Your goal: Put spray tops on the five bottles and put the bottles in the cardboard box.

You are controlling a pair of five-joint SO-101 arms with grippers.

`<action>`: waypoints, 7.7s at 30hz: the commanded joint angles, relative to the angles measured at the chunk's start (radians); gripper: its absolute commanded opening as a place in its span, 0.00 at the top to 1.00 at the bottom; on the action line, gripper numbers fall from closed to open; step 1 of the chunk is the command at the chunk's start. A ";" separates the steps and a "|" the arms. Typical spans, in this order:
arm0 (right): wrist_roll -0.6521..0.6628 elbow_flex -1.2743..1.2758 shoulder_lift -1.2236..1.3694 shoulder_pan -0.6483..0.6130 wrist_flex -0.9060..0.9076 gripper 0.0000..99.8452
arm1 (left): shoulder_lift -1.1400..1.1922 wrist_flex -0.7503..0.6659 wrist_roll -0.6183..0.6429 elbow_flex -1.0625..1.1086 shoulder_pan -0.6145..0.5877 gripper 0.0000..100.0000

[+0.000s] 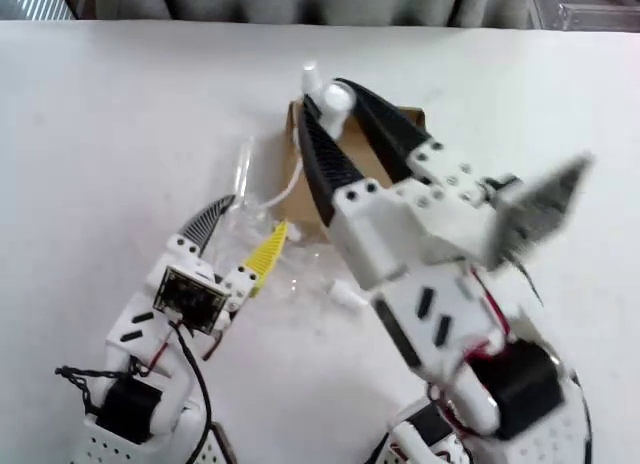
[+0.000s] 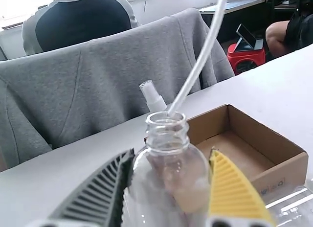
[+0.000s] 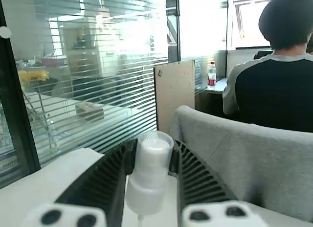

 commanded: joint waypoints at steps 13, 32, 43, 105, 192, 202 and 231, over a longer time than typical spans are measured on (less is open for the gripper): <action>0.069 0.081 -0.007 -0.010 -0.111 0.99 | -0.010 -0.023 0.003 -0.006 0.002 0.94; -0.031 0.269 -0.016 -0.071 -0.137 0.99 | -0.010 -0.021 0.003 -0.005 0.002 0.95; -0.040 0.385 -0.028 -0.128 -0.173 0.99 | -0.010 -0.026 0.002 0.014 0.002 0.95; 0.006 0.402 -0.054 0.068 -0.048 0.99 | -0.010 -0.023 0.006 0.021 0.001 0.95; 0.212 1.157 -0.024 0.650 -0.229 0.98 | 0.954 -0.763 0.393 -0.364 -0.021 0.95; 0.212 1.160 -0.018 0.647 -0.229 0.98 | 1.299 -1.062 0.385 -0.445 0.024 0.95; 0.219 1.220 -0.018 0.610 -0.308 0.98 | 1.913 -1.441 0.384 -0.592 0.021 0.95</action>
